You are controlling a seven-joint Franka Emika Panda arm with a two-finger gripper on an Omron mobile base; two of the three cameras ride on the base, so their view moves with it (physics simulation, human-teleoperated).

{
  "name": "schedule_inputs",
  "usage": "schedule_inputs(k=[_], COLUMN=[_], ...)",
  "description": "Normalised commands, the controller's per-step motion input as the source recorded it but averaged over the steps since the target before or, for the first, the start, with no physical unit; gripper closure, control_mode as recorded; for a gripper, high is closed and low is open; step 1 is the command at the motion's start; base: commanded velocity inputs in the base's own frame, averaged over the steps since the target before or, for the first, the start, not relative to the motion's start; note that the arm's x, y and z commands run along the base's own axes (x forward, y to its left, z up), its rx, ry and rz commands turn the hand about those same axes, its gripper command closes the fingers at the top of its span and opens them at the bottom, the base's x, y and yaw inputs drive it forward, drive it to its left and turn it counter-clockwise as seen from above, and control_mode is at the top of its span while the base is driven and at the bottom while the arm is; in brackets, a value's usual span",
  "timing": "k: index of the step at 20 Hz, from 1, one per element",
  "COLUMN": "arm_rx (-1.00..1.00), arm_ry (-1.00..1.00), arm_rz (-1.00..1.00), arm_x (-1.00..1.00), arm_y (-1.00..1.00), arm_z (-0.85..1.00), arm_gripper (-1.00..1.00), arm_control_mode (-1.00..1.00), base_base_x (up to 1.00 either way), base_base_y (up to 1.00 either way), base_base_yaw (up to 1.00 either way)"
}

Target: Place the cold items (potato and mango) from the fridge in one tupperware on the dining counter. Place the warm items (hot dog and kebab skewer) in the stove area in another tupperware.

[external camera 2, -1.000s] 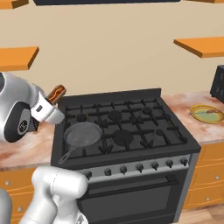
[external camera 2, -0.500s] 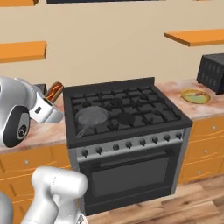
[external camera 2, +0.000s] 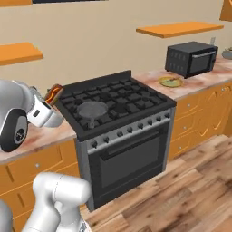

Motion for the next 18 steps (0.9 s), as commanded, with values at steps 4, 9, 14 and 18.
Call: schedule_inputs(k=[4,9,14,18], arm_rx=[0.00,0.00,0.00,0.00], arm_ry=[0.00,0.00,0.00,0.00], arm_rz=[0.00,0.00,0.00,0.00], arm_x=[0.00,0.00,0.00,0.00], arm_y=[0.00,0.00,0.00,0.00], arm_z=[0.00,0.00,0.00,0.00], arm_gripper=[1.00,1.00,1.00,1.00], arm_control_mode=[1.00,1.00,1.00,1.00], base_base_x=[-0.56,-0.79,-1.00,-1.00], base_base_y=[0.40,0.12,-0.01,0.00], base_base_yaw=[-0.56,-0.47,-0.22,-0.21])
